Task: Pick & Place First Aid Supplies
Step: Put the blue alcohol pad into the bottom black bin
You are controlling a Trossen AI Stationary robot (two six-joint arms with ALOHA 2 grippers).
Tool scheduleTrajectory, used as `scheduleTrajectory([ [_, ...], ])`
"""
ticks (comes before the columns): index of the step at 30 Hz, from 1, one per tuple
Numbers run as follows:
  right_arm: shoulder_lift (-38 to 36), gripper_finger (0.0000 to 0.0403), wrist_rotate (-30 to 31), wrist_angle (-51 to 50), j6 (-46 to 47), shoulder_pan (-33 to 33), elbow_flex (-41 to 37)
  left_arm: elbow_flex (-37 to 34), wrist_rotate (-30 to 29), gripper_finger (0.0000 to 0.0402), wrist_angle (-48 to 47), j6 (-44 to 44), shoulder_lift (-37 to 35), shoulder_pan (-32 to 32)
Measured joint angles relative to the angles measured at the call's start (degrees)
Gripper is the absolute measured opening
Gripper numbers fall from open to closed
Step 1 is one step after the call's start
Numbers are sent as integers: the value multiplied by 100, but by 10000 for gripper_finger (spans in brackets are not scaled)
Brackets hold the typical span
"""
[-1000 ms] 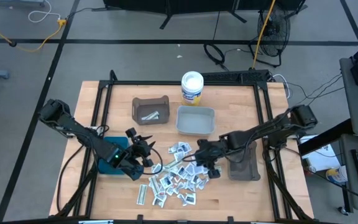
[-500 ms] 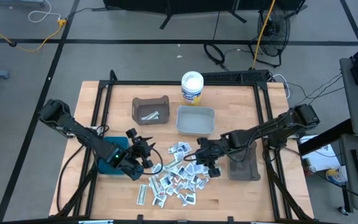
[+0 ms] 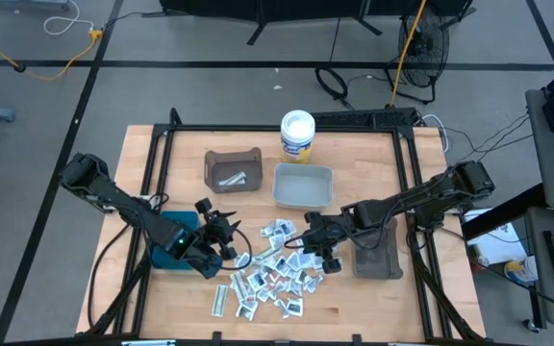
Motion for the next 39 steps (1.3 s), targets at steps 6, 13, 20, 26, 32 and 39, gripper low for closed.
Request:
scheduleTrajectory([
  [6,0,0,0,-1,-27,0,0,0,-2,134,0,0,0,0],
  [13,-405,0,25,-609,-133,-42,11,0,-2,134,1,0,0,0],
  [20,-1261,0,665,-1986,299,-39,9,2,-2,133,26,-11,0,0],
  [26,-2153,0,1154,-3455,1209,11,9,2,-2,134,36,-137,0,0],
  [32,-2792,0,1550,-4499,2225,250,9,2,8,134,39,-294,0,0],
  [39,-3200,0,1652,-4687,3013,624,-460,2,139,134,46,-424,0,0],
])
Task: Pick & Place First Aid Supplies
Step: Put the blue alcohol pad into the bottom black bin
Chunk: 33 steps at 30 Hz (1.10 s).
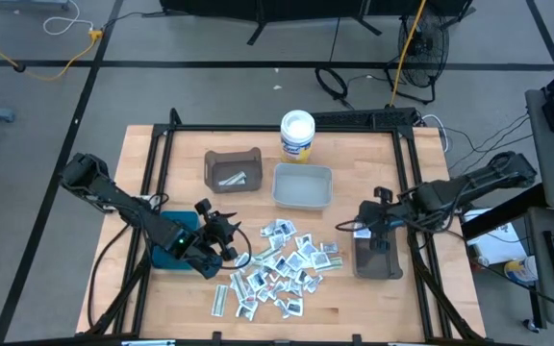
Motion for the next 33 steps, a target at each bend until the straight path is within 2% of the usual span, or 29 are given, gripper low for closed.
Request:
scheduleTrajectory([
  [8,-257,0,-2,-66,646,197,-746,0,10,134,0,-184,0,0],
  [14,-288,0,0,-53,741,356,-949,0,10,134,-2,-319,0,0],
  [24,-301,0,30,-52,338,589,-971,0,-18,134,0,-481,0,0],
  [30,-299,0,154,-53,34,591,-971,0,-420,134,33,-429,0,104],
  [33,-299,0,184,-53,-109,587,-971,0,-437,134,118,-328,0,224],
])
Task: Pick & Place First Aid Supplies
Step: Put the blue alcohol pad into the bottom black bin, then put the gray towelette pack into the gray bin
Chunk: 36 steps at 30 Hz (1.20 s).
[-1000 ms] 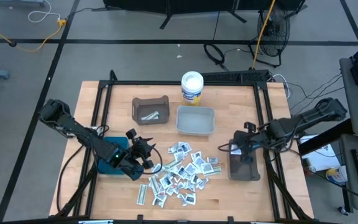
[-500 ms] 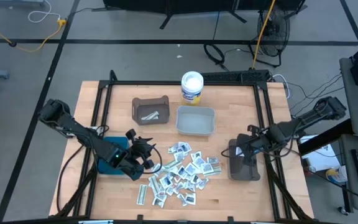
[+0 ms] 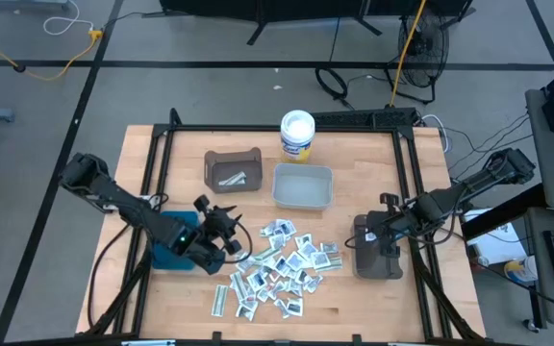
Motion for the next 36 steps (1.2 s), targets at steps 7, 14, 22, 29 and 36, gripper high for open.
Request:
scheduleTrajectory([
  [7,0,0,237,-1,-170,0,0,0,331,134,182,214,0,281],
  [14,0,0,259,2,-47,-2,0,0,581,134,182,229,0,453],
  [22,0,38,243,2,333,-2,0,0,586,134,180,296,0,485],
  [29,0,101,251,4,330,-2,0,0,597,134,180,297,0,485],
  [36,0,131,251,108,-97,-2,167,0,697,133,223,325,0,485],
])
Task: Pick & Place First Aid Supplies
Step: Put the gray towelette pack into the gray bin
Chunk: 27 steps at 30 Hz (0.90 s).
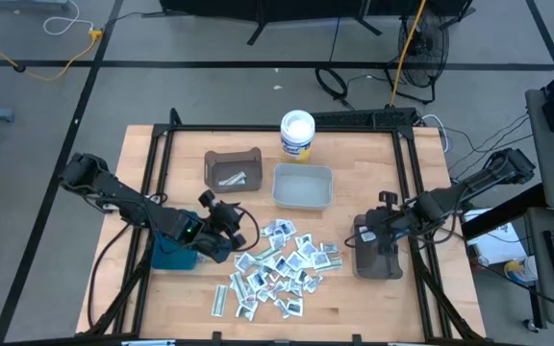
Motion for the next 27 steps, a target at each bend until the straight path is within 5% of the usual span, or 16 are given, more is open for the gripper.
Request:
scheduleTrajectory([
  [7,4,129,-75,1410,-1175,-113,166,0,92,134,61,597,0,91],
  [14,333,128,-1179,2955,-1969,-556,168,0,451,134,209,462,0,122],
  [23,1856,128,-2700,4329,-1998,-1189,168,0,459,134,62,523,0,102],
  [27,2379,128,-2840,4421,-2036,-1317,168,0,453,133,-109,588,0,69],
])
